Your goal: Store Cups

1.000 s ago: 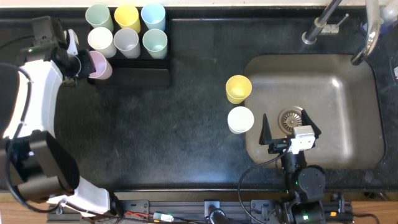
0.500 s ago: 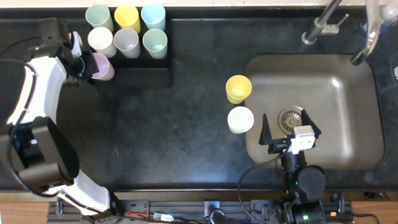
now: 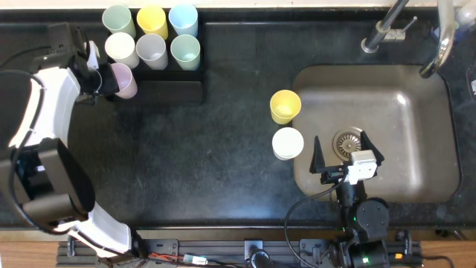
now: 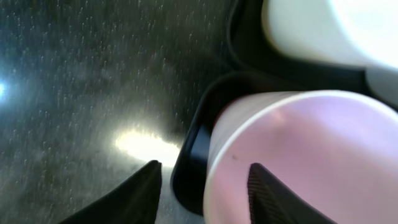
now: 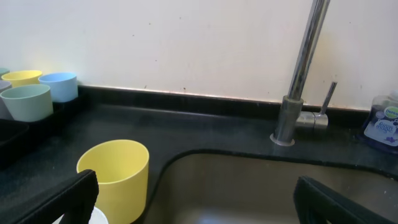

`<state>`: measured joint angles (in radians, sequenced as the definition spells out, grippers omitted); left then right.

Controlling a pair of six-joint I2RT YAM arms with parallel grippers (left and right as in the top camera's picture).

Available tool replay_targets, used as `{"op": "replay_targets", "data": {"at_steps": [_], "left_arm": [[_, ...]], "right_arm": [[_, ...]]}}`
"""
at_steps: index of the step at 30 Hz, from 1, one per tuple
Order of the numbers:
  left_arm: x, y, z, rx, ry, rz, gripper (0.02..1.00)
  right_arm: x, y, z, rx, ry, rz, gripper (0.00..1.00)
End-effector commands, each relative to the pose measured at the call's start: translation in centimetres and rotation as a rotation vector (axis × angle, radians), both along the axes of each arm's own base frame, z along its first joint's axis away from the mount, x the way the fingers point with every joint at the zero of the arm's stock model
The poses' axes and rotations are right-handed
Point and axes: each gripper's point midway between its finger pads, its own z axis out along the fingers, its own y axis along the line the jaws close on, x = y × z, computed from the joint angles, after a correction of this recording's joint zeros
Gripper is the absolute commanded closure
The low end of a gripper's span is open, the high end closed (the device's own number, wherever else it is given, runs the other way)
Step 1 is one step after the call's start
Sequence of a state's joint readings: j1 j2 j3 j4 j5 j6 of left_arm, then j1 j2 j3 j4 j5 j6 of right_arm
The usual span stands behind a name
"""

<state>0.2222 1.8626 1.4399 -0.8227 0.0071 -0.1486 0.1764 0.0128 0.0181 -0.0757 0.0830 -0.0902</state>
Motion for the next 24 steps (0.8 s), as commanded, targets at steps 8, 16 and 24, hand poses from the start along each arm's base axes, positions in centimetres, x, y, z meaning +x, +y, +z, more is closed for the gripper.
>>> {"op": "replay_targets", "data": {"at_steps": [8, 16, 24], "left_arm": [[0.6, -5.9, 20.4, 0.143, -0.287, -0.043, 0.242], [-0.6, -20.8, 21.4, 0.003, -0.270, -0.177, 0.191], [-3.5, -34.4, 15.0, -0.043, -0.143, -0.356, 0.191]], "right_arm": [[0.1, -0.2, -0.3, -0.003, -0.001, -0.010, 0.007], [0.1, -0.2, -0.3, -0.003, -0.001, -0.010, 0.005], [0.1, -0.2, -0.3, -0.003, -0.001, -0.010, 0.005]]}}
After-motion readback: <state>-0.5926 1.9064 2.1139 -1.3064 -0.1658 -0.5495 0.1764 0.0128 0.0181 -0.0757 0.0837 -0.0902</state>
